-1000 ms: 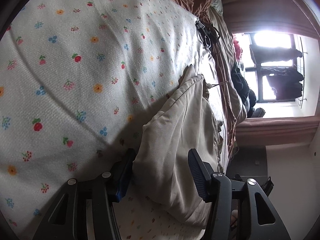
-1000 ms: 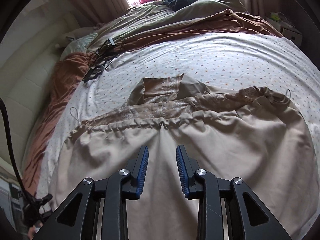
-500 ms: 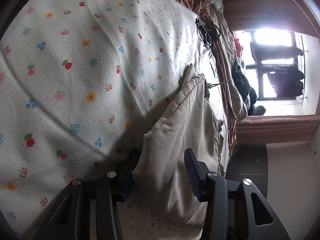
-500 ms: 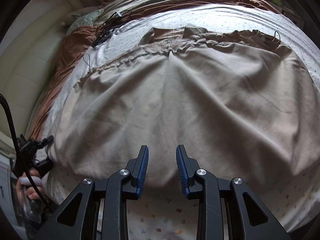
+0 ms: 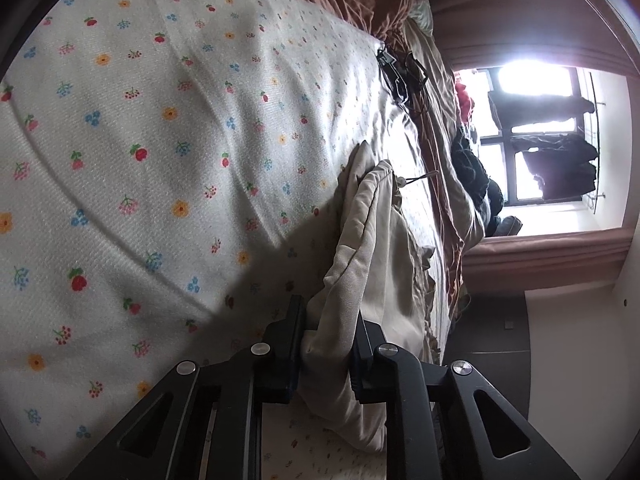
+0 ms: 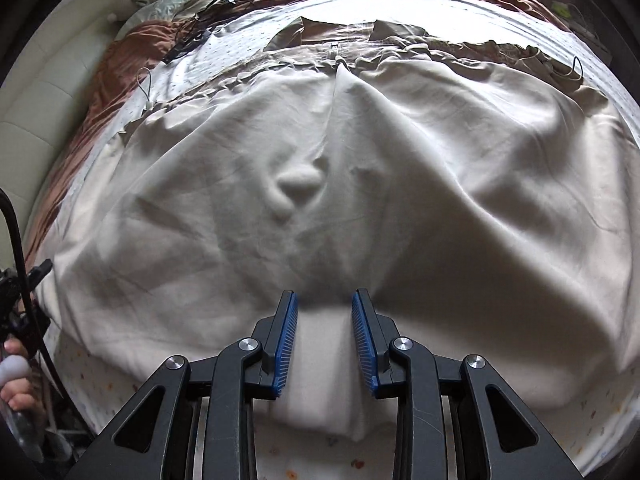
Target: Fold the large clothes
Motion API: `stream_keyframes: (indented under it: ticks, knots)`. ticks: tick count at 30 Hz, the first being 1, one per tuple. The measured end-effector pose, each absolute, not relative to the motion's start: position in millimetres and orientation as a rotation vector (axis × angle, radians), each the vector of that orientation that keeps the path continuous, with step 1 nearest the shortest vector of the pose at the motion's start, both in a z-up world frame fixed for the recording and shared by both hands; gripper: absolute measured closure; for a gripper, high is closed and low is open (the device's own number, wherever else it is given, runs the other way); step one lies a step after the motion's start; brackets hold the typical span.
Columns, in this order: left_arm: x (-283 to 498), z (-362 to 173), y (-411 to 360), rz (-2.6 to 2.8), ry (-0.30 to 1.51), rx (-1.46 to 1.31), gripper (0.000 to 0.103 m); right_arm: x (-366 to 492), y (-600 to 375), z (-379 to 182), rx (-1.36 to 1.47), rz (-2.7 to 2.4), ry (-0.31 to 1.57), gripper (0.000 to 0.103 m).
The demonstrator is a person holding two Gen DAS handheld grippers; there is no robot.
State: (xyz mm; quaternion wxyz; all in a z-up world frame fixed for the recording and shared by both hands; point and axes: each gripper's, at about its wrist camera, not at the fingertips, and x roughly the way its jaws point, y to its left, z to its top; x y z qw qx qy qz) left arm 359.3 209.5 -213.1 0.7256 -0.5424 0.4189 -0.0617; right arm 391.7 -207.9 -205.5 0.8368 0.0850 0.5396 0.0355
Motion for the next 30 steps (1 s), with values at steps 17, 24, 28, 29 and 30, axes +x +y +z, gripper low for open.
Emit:
stream_keyframes:
  ticks: [17, 24, 28, 29, 30]
  knots:
    - [366, -155, 195, -0.236, 0.822, -1.187, 0.093, 398, -220, -201, 0.266, 0.102, 1.139, 0.087]
    - [380, -119, 179, -0.306, 0.781, -1.163, 0.094, 356, -213, -201, 0.257, 0.140, 1.138, 0.087]
    - [388, -97, 163, -0.358, 0.759, -1.140, 0.095, 344, -223, -199, 0.313, 0.160, 1.151, 0.087]
    - [388, -93, 160, -0.370, 0.755, -1.132, 0.095, 342, -228, -197, 0.339, 0.164, 1.149, 0.087]
    - [390, -86, 155, -0.382, 0.750, -1.121, 0.095, 339, -234, -194, 0.365, 0.167, 1.144, 0.087]
